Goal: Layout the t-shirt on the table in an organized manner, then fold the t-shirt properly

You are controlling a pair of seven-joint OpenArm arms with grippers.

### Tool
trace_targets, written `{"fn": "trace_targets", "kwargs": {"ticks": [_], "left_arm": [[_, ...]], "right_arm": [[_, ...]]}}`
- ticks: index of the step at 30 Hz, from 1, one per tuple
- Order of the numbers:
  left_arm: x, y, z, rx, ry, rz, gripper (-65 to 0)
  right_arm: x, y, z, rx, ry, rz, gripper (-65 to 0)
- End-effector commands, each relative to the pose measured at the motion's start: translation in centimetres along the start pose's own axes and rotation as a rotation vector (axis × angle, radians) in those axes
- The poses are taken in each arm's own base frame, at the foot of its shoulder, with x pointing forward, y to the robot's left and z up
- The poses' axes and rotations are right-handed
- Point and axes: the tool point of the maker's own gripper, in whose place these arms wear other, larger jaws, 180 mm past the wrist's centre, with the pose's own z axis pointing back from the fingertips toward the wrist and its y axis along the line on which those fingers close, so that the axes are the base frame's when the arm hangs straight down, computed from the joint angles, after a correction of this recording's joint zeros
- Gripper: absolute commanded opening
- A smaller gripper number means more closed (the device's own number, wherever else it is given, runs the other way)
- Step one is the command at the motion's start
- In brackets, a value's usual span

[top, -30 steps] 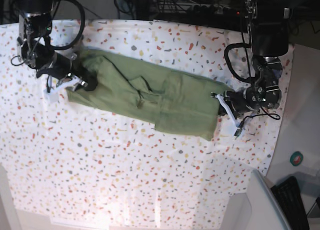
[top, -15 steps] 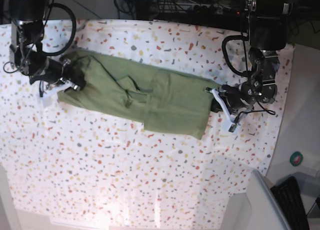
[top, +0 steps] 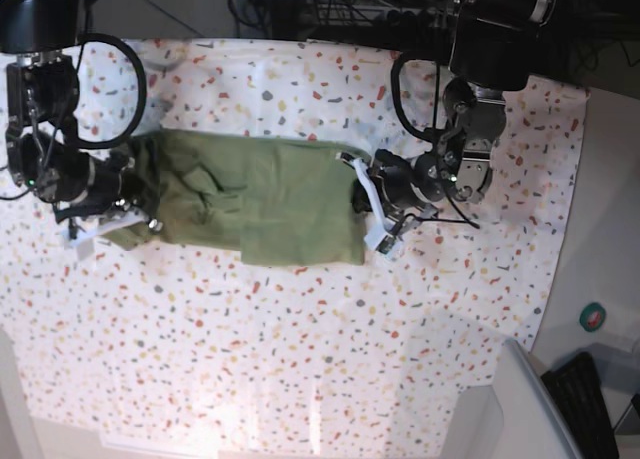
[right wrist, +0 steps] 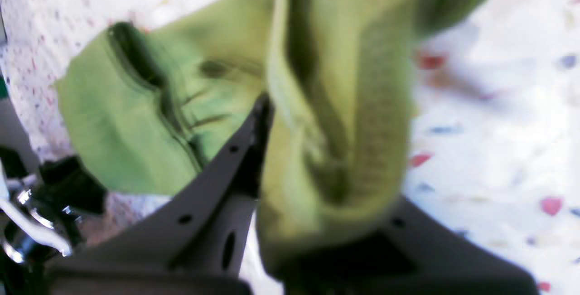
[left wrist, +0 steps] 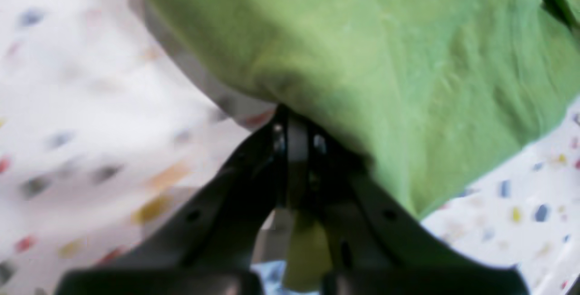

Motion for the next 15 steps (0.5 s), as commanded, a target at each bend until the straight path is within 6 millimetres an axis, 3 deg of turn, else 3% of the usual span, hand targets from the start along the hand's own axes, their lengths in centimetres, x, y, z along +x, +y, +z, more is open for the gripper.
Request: {"fn": "trace_targets", "kwargs": {"ticks": [1, 7, 15], "left_arm": [[-2.0, -1.9, -0.7, -0.047, 0.096, -0.035, -65.0], [-1.9, -4.9, -1.8, -0.106, 0.111, -0.085, -65.0], [-2.0, -5.1, -1.8, -0.109, 0.114, -0.088, -65.0]], "right_arm": [[1.4, 1.4, 0.6, 0.023, -0.033, 0.015, -65.0], [1.2, 5.7, 0.2, 0.047, -0.022, 0.059, -65.0], [-0.9, 9.2, -1.0, 0.022, 0.038, 0.105, -65.0]]}}
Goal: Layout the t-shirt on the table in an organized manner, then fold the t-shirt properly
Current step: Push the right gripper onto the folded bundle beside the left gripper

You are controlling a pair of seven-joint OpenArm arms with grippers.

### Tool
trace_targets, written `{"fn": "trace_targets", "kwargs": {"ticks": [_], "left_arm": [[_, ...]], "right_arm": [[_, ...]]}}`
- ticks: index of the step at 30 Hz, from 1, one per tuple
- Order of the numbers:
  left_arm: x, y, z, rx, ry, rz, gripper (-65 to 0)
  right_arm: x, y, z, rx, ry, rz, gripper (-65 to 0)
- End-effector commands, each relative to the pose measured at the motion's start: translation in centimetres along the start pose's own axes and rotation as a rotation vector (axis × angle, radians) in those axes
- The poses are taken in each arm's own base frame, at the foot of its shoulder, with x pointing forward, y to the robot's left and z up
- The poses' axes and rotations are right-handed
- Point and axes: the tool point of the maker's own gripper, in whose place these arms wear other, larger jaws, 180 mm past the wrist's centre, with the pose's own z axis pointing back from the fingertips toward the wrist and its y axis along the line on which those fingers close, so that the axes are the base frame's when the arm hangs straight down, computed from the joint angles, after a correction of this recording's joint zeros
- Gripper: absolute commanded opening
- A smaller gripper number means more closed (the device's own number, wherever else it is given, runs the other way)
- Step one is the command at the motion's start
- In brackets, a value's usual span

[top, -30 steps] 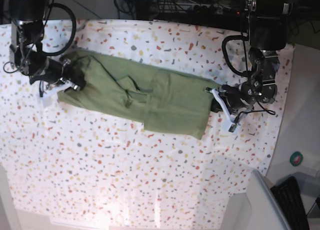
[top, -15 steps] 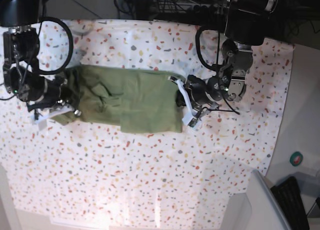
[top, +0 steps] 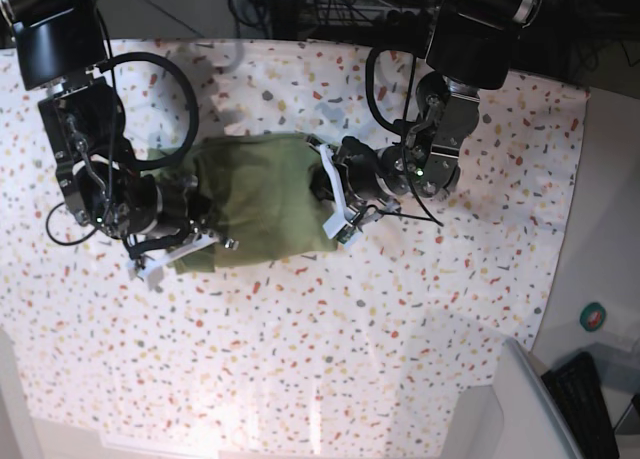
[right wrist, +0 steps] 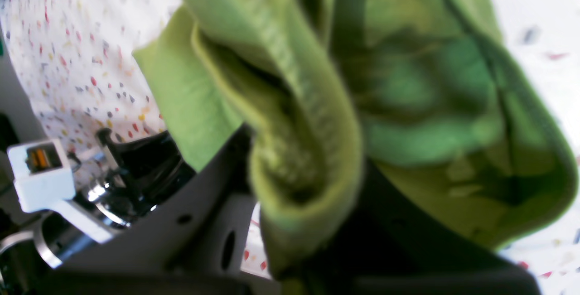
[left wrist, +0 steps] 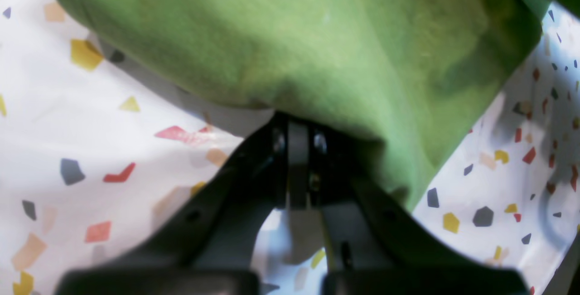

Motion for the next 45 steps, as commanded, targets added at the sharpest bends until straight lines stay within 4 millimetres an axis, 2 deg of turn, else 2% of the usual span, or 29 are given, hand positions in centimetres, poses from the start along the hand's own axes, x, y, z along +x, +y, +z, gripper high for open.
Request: {"fn": "trace_targets", "kwargs": {"ticks": [1, 5, 10, 14, 18, 25, 28, 31, 34, 41, 45], "left_arm": [[-2.2, -0.8, -0.2, -0.022, 0.094, -0.023, -65.0], [-2.2, -0.8, -0.2, -0.021, 0.094, -0.023, -65.0], [-2.2, -0.8, -0.2, -0.022, 0.094, -0.023, -65.0], [-2.1, -0.8, -0.2, -0.021, 0.092, -0.024, -65.0], [-2.0, -0.6, -0.2, -0.019, 0.092, -0.024, -65.0], [-2.1, -0.6, -0.1, -0.017, 0.093, -0.024, -65.0], [-2.1, -0.5, -0.1, -0.016, 0.094, -0.024, -65.0], [-2.1, -0.5, -0.1, -0.015, 0.092, -0.024, -65.0], [-2.1, -0.4, 0.0, -0.014, 0.093, -0.024, -65.0], [-2.5, -0.6, 0.0, -0.017, 0.097, -0.021, -65.0], [-2.0, 0.0, 1.1, 0.008, 0.071, -0.052, -65.0]], "right_arm": [[1.3, 1.5, 0.5, 0.029, -0.038, 0.005, -65.0], [0.3, 3.6, 0.0, 0.06, -0.014, -0.02, -65.0], [0.2, 5.9, 0.2, 0.11, -0.016, -0.023, -65.0], [-0.6, 7.8, 0.3, 0.139, -0.01, 0.036, -65.0], [-1.2, 7.2, -1.0, 0.105, 0.025, 0.036, -65.0], [-2.4, 9.8, -1.3, 0.142, 0.052, 0.075, -65.0], [-3.1, 10.1, -1.7, 0.134, 0.073, 0.1, -65.0], [-3.5, 9.0, -2.6, 0.101, 0.096, 0.09, -65.0], [-3.4, 8.3, -3.1, 0.077, 0.105, 0.081, -65.0], [-2.5, 8.4, -3.3, 0.077, 0.044, 0.079, -65.0], [-2.4, 8.3, -3.3, 0.076, 0.039, 0.075, -65.0]]}}
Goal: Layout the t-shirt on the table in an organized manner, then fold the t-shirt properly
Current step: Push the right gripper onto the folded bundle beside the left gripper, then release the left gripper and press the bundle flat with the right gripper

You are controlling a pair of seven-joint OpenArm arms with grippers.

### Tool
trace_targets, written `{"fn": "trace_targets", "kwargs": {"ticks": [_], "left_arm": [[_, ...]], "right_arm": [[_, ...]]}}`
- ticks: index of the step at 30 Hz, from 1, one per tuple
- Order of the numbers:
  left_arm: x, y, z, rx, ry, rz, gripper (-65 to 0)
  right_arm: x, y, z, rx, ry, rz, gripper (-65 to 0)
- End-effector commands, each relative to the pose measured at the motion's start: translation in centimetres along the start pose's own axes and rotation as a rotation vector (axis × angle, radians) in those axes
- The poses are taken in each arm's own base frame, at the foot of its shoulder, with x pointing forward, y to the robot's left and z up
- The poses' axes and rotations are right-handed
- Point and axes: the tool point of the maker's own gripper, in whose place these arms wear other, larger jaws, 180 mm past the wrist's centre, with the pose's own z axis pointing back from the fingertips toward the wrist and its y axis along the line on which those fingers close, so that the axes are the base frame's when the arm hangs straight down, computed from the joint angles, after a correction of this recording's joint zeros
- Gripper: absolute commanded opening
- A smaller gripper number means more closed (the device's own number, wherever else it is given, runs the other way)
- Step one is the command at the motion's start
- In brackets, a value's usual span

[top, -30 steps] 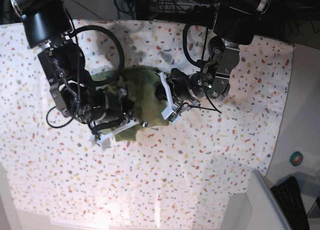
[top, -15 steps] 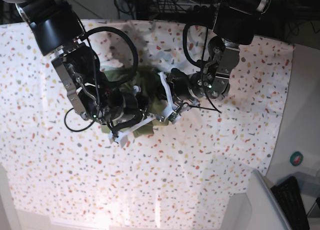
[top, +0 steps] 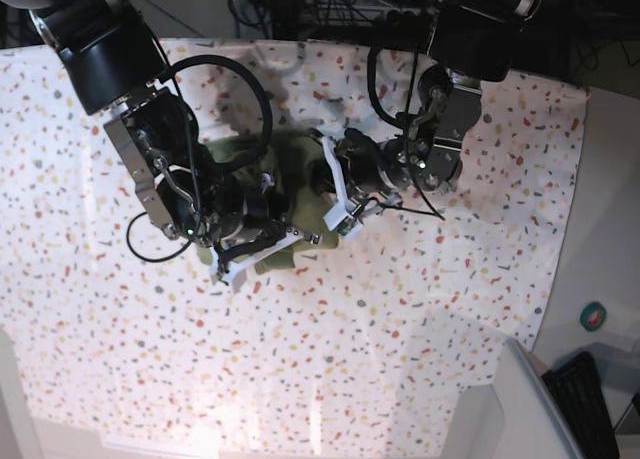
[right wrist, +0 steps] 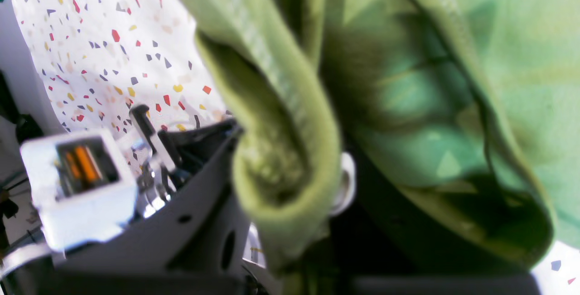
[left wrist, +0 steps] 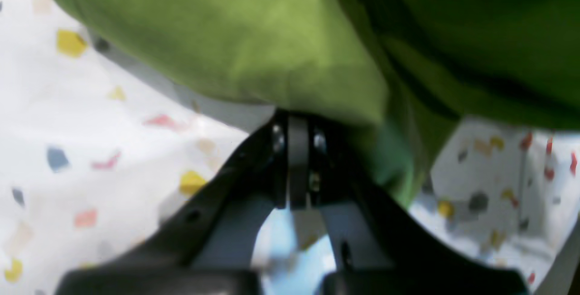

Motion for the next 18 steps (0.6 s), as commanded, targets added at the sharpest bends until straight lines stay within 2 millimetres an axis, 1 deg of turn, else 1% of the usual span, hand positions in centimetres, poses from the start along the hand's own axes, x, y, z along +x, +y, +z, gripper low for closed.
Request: {"fn": "trace_targets", "kwargs": {"ticks": [1, 2, 3, 5, 7, 9, 11, 14, 16, 18], "left_arm": [[-1.2, 0.4, 0.6, 0.012, 0.053, -0.028, -65.0], [-1.1, 0.8, 1.0, 0.025, 0.042, -0.019, -65.0], [-0.9, 1.4, 1.4, 0.041, 0.038, -0.008, -65.0], [-1.7, 2.7, 2.5, 0.075, 0.068, 0.025, -65.0], [-1.5, 4.0, 3.8, 0.118, 0.057, 0.042, -65.0], [-2.6, 5.4, 5.8, 0.168, 0.073, 0.041, -65.0], [-3.3, 6.5, 8.1, 0.221, 0.083, 0.021, -65.0], [-5.9, 8.2, 11.4, 0.294, 0.14, 0.012, -65.0], [-7.8, 9.5, 13.7, 0.347, 0.166, 0.035, -65.0], [-9.3, 10.9, 15.7, 0.397, 0.18, 0.07, -65.0]], "right_arm": [[1.3, 1.1, 0.5, 0.029, -0.034, 0.009, -65.0], [1.3, 1.2, 0.5, 0.03, -0.033, 0.009, -60.6], [1.3, 1.2, 0.5, 0.03, -0.035, 0.009, -54.2], [1.3, 1.2, 0.5, 0.03, -0.035, 0.009, -44.1], [1.3, 1.2, 0.5, 0.03, -0.035, 0.009, -39.0], [1.3, 1.2, 0.5, 0.03, -0.035, 0.009, -37.7], [1.3, 1.3, 0.5, 0.033, -0.035, 0.009, -37.2], [1.4, 1.6, 0.7, 0.041, -0.041, 0.014, -37.8], [1.6, 2.1, 0.9, 0.052, -0.048, 0.02, -37.8], [0.9, 3.4, 0.9, 0.075, -0.038, 0.045, -37.8]]}}
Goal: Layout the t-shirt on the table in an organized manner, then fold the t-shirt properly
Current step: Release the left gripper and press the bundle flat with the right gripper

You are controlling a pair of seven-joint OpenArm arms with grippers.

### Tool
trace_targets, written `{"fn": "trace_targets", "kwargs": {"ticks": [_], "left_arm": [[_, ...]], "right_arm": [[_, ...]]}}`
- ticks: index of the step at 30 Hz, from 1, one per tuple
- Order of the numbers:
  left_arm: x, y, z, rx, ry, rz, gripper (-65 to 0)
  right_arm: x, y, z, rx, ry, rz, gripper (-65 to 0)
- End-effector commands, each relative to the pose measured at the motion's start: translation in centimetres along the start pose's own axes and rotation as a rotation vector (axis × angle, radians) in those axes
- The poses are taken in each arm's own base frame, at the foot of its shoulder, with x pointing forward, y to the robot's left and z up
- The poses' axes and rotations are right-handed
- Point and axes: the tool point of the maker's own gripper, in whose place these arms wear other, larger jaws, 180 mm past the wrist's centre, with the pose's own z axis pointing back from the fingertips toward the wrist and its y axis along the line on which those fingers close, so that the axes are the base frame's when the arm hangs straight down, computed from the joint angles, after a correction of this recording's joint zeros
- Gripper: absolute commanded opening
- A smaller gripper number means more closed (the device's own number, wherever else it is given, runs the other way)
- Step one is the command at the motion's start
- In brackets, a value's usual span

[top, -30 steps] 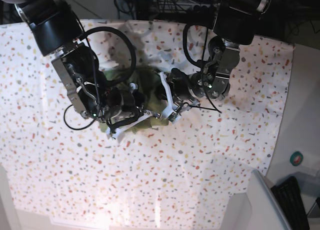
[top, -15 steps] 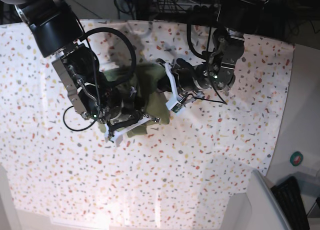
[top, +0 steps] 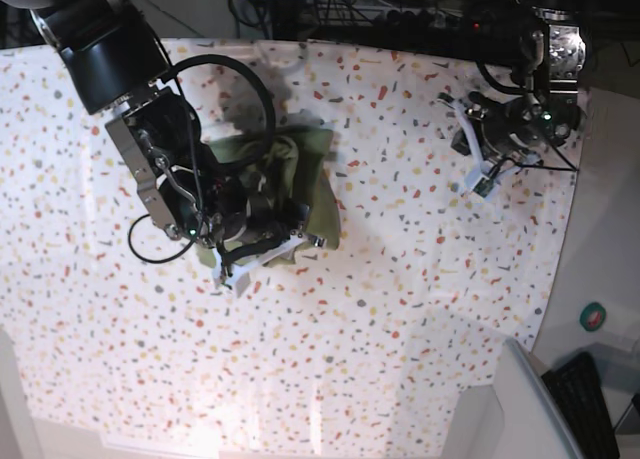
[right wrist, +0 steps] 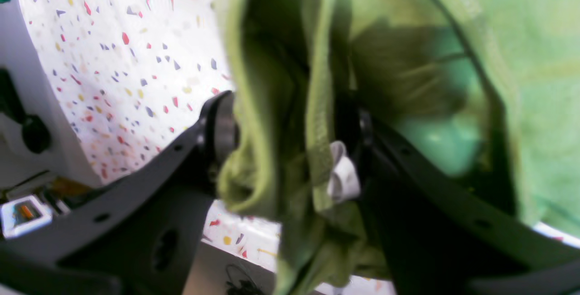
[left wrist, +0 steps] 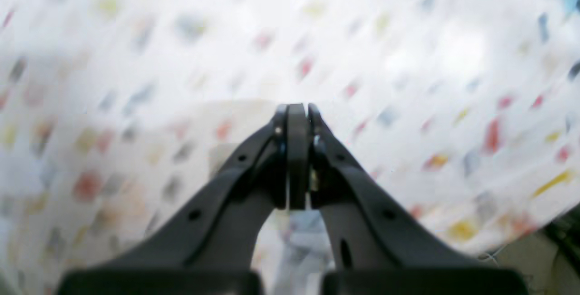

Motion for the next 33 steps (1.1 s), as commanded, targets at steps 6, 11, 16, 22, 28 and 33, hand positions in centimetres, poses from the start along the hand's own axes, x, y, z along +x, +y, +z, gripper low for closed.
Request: {"fn": "trace_targets", "kwargs": {"ticks": [6, 11, 16, 22, 28, 33], "left_arm": [[-1.4, 4.7, 2.7, 0.073, -0.018, 0.032, -65.0], [-1.7, 6.1, 3.5, 0.109, -0.03, 0.067, -65.0], [-2.1, 5.8, 3.4, 0.103, -0.02, 0.066, -65.0], [-1.7, 5.6, 3.4, 0.102, -0.029, 0.063, -65.0], [-1.0, 5.2, 3.1, 0.094, -0.049, 0.069, -65.0], [-1.1, 5.1, 3.0, 0.091, -0.046, 0.072, -65.0]], "right_arm": [[-0.2, 5.4, 0.3, 0.085, 0.001, 0.132, -37.8], [-0.2, 7.0, 0.4, 0.114, -0.004, 0.159, -37.8], [2.4, 7.7, 4.0, 0.167, -0.113, 0.221, -44.0], [2.5, 3.4, 3.1, 0.073, -0.098, 0.207, -65.0], [0.8, 1.5, -0.4, -0.006, -0.103, 0.166, -65.0], [-0.9, 1.5, -2.2, -0.05, -0.097, 0.27, -65.0]]}}
